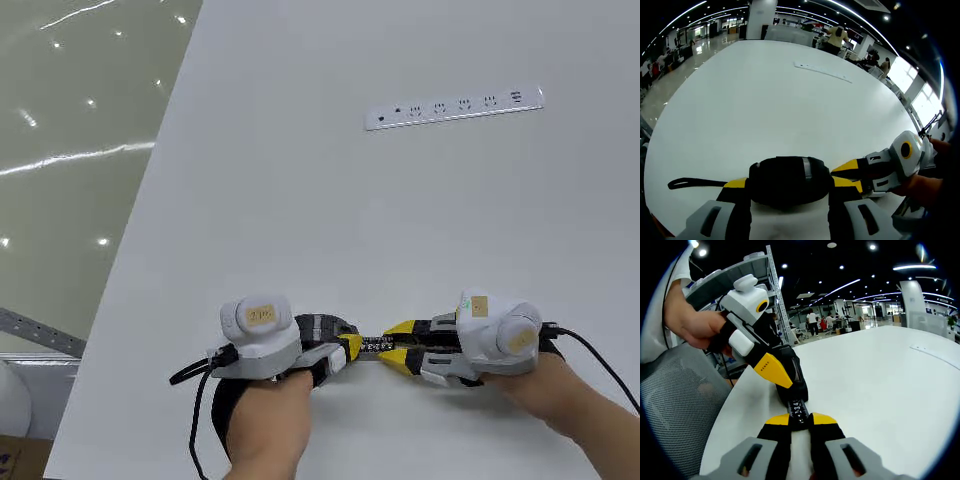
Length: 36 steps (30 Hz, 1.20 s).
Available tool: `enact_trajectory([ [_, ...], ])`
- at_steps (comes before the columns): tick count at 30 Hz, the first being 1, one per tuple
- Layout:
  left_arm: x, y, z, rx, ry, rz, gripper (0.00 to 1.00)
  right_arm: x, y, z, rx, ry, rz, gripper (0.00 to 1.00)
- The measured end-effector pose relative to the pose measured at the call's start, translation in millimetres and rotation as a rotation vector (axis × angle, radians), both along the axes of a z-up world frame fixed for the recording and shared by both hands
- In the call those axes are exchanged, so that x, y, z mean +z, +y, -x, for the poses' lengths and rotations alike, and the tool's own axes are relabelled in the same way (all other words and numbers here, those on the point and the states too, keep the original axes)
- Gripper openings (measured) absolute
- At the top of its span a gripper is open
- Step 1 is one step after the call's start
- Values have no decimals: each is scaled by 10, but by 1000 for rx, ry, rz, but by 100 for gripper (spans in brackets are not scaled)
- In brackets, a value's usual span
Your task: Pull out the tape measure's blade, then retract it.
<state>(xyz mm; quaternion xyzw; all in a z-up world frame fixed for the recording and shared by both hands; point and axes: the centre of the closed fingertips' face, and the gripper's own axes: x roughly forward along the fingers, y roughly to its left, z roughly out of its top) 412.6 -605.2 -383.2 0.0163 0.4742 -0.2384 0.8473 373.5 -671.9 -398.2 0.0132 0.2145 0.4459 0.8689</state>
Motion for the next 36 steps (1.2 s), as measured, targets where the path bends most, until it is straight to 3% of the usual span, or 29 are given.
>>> enact_trajectory([
  [23,-3,10,-11,9,2,11,59,-9,157,-83,21,-4,21,10],
  [30,-1,7,-10,12,-3,12,59,-11,222,-114,45,-7,61,10],
  [36,1,8,-7,2,-5,15,59,-22,225,-107,39,-9,60,11],
])
